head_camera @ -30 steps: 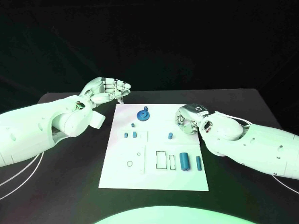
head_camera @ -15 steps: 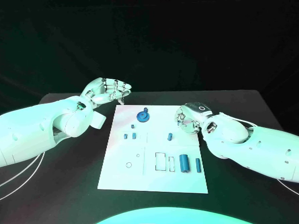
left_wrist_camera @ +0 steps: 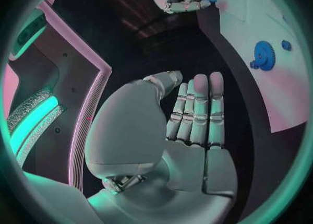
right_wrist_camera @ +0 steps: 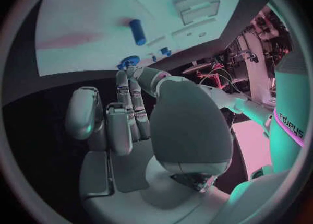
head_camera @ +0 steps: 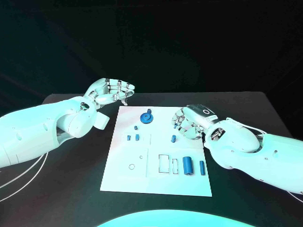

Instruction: Assemble the parts on the task board

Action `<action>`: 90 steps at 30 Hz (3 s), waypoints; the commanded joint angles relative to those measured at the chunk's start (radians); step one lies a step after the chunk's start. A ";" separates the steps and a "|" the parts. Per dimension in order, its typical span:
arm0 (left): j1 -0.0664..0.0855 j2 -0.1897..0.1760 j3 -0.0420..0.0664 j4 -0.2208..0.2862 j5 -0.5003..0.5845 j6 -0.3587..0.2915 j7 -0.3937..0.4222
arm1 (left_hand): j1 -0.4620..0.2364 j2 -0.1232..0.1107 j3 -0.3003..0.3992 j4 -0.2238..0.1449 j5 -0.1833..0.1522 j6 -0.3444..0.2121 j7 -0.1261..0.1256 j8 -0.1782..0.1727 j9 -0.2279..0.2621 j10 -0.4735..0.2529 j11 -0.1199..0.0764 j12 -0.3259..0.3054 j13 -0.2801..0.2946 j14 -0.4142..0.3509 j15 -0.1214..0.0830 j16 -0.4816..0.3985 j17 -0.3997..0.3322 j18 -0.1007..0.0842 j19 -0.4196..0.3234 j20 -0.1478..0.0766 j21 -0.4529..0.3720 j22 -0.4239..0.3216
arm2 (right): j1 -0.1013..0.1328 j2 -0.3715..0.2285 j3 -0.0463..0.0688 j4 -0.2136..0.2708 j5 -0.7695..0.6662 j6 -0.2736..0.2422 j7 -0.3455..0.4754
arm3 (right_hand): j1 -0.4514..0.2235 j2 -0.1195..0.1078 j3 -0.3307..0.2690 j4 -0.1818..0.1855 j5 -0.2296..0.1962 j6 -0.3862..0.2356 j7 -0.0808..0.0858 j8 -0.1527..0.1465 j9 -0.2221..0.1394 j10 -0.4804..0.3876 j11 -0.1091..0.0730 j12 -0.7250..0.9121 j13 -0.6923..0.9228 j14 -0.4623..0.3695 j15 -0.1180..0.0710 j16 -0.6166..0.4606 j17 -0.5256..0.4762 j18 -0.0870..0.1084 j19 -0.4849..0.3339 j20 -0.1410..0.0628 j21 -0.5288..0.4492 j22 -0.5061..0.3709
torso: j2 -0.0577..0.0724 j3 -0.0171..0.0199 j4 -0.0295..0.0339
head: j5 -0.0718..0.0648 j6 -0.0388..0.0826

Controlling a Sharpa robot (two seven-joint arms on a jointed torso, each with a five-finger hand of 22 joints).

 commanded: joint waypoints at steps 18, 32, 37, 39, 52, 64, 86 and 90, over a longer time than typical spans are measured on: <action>0.001 0.029 0.001 0.002 0.024 -0.007 0.016 | 0.003 0.007 -0.004 -0.002 0.003 0.000 0.005 0.006 -0.001 -0.011 0.000 -0.004 -0.003 -0.003 0.002 -0.004 -0.002 0.013 0.008 0.000 -0.004 -0.001 | -0.096 0.163 -0.014 0.023 0.054 -0.019 0.079 | -0.005 0.005 0.013 -0.007 0.003 0.001 0.004 0.003 0.004 0.038 -0.026 -0.005 -0.001 0.057 -0.006 0.006 0.031 -0.014 -0.003 -0.005 -0.010 0.079 | -0.001 -0.0058 0.0036 | 0.085 -0.025; 0.001 0.038 0.000 0.012 0.024 -0.007 0.013 | 0.002 0.007 -0.005 -0.001 0.003 0.000 0.006 0.007 -0.002 -0.013 0.000 -0.004 -0.003 -0.004 0.003 -0.004 -0.003 0.013 0.008 0.001 -0.005 -0.001 | -0.120 0.240 -0.025 -0.058 0.055 0.001 0.077 | -0.006 0.006 0.015 -0.009 0.002 -0.001 0.005 0.003 0.005 0.038 -0.025 -0.008 -0.001 0.058 -0.005 0.007 0.033 -0.013 -0.004 -0.005 -0.010 0.079 | 0.001 -0.0029 0.0022 | 0.121 -0.051; 0.001 0.040 0.000 0.012 0.024 -0.006 0.012 | 0.002 0.007 -0.006 -0.002 0.003 0.000 0.006 0.007 -0.002 -0.014 0.000 -0.004 -0.004 -0.004 0.003 -0.005 -0.003 0.013 0.008 0.001 -0.005 -0.001 | -0.123 0.248 -0.030 -0.068 0.059 0.011 0.077 | -0.006 0.006 0.016 -0.009 0.002 -0.001 0.005 0.002 0.005 0.038 -0.025 -0.008 -0.001 0.057 -0.005 0.006 0.031 -0.013 -0.005 -0.005 -0.013 0.078 | -0.001 -0.0036 0.0018 | 0.126 -0.058; 0.001 0.041 0.000 0.011 0.024 -0.006 0.012 | 0.002 0.007 -0.006 -0.002 0.003 0.000 0.006 0.007 -0.002 -0.014 0.000 -0.004 -0.004 -0.004 0.003 -0.005 -0.003 0.013 0.008 0.001 -0.005 -0.001 | -0.123 0.248 -0.032 -0.070 0.061 0.014 0.077 | -0.006 0.006 0.016 -0.009 0.002 -0.001 0.005 0.002 0.005 0.038 -0.025 -0.008 -0.001 0.057 -0.005 0.006 0.031 -0.013 -0.005 -0.005 -0.013 0.078 | 0.000 -0.0039 0.0025 | 0.126 -0.060; 0.001 0.044 0.000 0.009 0.023 -0.003 0.011 | 0.002 0.007 -0.006 -0.002 0.003 0.000 0.006 0.007 -0.002 -0.014 0.000 -0.004 -0.004 -0.004 0.003 -0.005 -0.003 0.013 0.008 0.001 -0.005 -0.001 | -0.124 0.247 -0.038 -0.075 0.056 0.042 0.067 | -0.007 0.006 0.016 -0.010 0.002 -0.002 0.006 0.002 0.006 0.038 -0.025 -0.009 -0.001 0.058 -0.005 0.007 0.034 -0.013 -0.004 -0.005 -0.012 0.079 | 0.000 -0.0031 0.0011 | 0.128 -0.066; 0.001 0.043 0.000 0.010 0.022 -0.003 0.010 | 0.002 0.007 -0.006 -0.002 0.003 0.000 0.006 0.007 -0.002 -0.014 0.000 -0.004 -0.004 -0.004 0.003 -0.005 -0.003 0.013 0.008 0.001 -0.005 -0.001 | -0.125 0.249 -0.040 -0.078 0.052 0.056 0.061 | -0.007 0.006 0.016 -0.010 0.002 -0.002 0.006 0.002 0.006 0.038 -0.025 -0.009 -0.001 0.058 -0.005 0.007 0.034 -0.013 -0.004 -0.005 -0.012 0.079 | -0.001 -0.0034 0.0027 | 0.131 -0.072; 0.001 0.042 0.000 0.010 0.020 0.000 0.008 | 0.002 0.007 -0.007 -0.002 0.003 -0.001 0.006 0.008 -0.002 -0.017 0.001 -0.004 -0.005 -0.004 0.004 -0.005 -0.003 0.013 0.007 0.002 -0.006 -0.002 | -0.127 0.255 -0.040 -0.076 0.025 0.089 0.028 | -0.010 0.007 0.018 -0.011 0.001 -0.003 0.006 0.002 0.007 0.039 -0.024 -0.011 -0.001 0.058 -0.004 0.008 0.033 -0.013 -0.006 -0.004 -0.014 0.079 | -0.001 -0.0040 0.0018 | 0.129 -0.075; 0.001 0.042 0.000 0.010 0.020 0.000 0.007 | 0.002 0.008 -0.008 -0.002 0.003 -0.001 0.006 0.008 -0.002 -0.019 0.001 -0.003 -0.005 -0.005 0.004 -0.006 -0.004 0.013 0.007 0.002 -0.006 -0.002 | -0.127 0.257 -0.040 -0.077 0.012 0.091 0.014 | -0.010 0.007 0.018 -0.011 0.001 -0.003 0.006 0.002 0.007 0.039 -0.024 -0.011 -0.001 0.058 -0.004 0.008 0.033 -0.013 -0.006 -0.004 -0.014 0.079 | 0.000 -0.0038 0.0026 | 0.128 -0.075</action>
